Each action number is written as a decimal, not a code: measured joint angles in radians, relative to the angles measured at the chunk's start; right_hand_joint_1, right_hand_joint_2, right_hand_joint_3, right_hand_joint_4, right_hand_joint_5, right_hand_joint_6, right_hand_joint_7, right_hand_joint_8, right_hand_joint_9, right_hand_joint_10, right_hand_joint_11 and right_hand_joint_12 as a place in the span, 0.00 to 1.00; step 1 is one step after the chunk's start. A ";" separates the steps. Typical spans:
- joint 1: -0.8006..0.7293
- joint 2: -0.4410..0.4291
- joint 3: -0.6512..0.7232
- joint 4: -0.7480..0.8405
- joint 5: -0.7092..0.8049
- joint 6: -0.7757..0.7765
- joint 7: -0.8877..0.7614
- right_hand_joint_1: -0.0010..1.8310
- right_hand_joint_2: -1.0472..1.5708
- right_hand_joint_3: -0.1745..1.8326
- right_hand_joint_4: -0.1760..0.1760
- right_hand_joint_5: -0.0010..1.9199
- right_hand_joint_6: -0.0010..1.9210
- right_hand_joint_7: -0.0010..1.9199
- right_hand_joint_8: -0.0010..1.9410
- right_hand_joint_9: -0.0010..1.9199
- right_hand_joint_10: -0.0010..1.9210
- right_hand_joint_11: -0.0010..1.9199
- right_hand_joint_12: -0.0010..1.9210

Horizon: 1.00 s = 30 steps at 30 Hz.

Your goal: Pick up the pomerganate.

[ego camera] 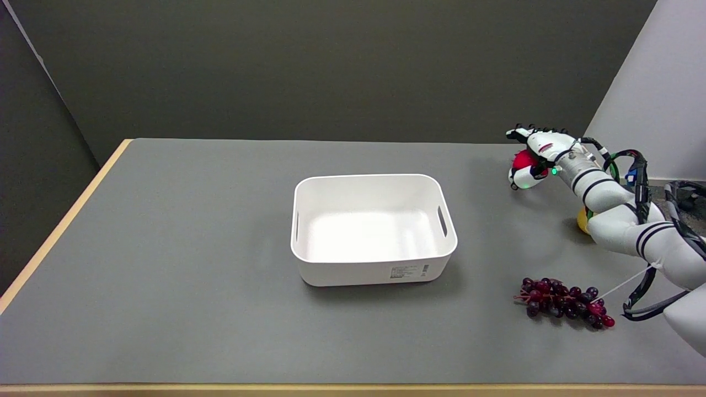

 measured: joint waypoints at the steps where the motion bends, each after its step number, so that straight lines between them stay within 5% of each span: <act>1: 0.000 0.000 0.000 0.000 0.000 0.002 0.000 0.54 0.70 0.60 0.81 0.10 0.27 0.13 0.19 0.18 0.39 0.14 0.71; 6: 0.000 0.000 0.000 0.001 0.000 0.010 0.000 0.61 0.73 0.59 0.80 0.13 0.42 0.19 0.26 0.25 0.48 0.23 0.80; 12: 0.000 -0.001 0.001 0.002 -0.001 0.019 -0.001 0.62 0.76 0.53 0.93 0.18 0.64 0.28 0.39 0.28 0.55 0.28 0.82; 15: 0.000 -0.001 0.001 0.002 -0.001 0.025 -0.001 0.43 0.87 0.25 0.87 0.28 0.88 0.31 0.46 0.29 0.56 0.28 0.83; 17: 0.000 -0.001 0.002 0.002 -0.001 0.028 -0.001 0.43 0.87 0.25 0.87 0.28 0.88 0.31 0.46 0.29 0.56 0.29 0.83; 19: 0.000 -0.001 0.002 0.002 -0.001 0.031 -0.001 0.57 0.88 0.20 0.23 0.28 0.94 0.33 0.64 0.29 0.58 0.29 0.83; 20: -0.001 -0.001 0.003 0.002 -0.001 0.033 -0.001 0.61 0.88 0.17 0.03 0.27 0.96 0.34 0.70 0.29 0.57 0.30 0.83; 21: -0.001 -0.001 0.003 0.002 -0.001 0.034 -0.001 0.61 0.89 0.16 0.05 0.26 0.97 0.34 0.70 0.29 0.56 0.30 0.82; 22: -0.002 -0.001 0.003 0.002 -0.001 0.036 -0.001 0.57 0.83 0.31 0.41 0.23 0.83 0.33 0.59 0.29 0.55 0.28 0.81; 23: -0.002 -0.001 0.004 0.003 -0.001 0.038 -0.001 0.51 0.73 0.54 0.90 0.18 0.63 0.30 0.43 0.27 0.54 0.26 0.79; 27: -0.006 -0.001 0.006 0.007 0.005 0.042 -0.002 0.34 0.68 0.59 0.87 0.16 0.38 0.21 0.28 0.21 0.42 0.20 0.73; 30: -0.010 0.001 0.008 0.016 0.027 0.047 -0.002 0.29 0.66 0.60 0.87 0.14 0.32 0.17 0.23 0.18 0.38 0.17 0.69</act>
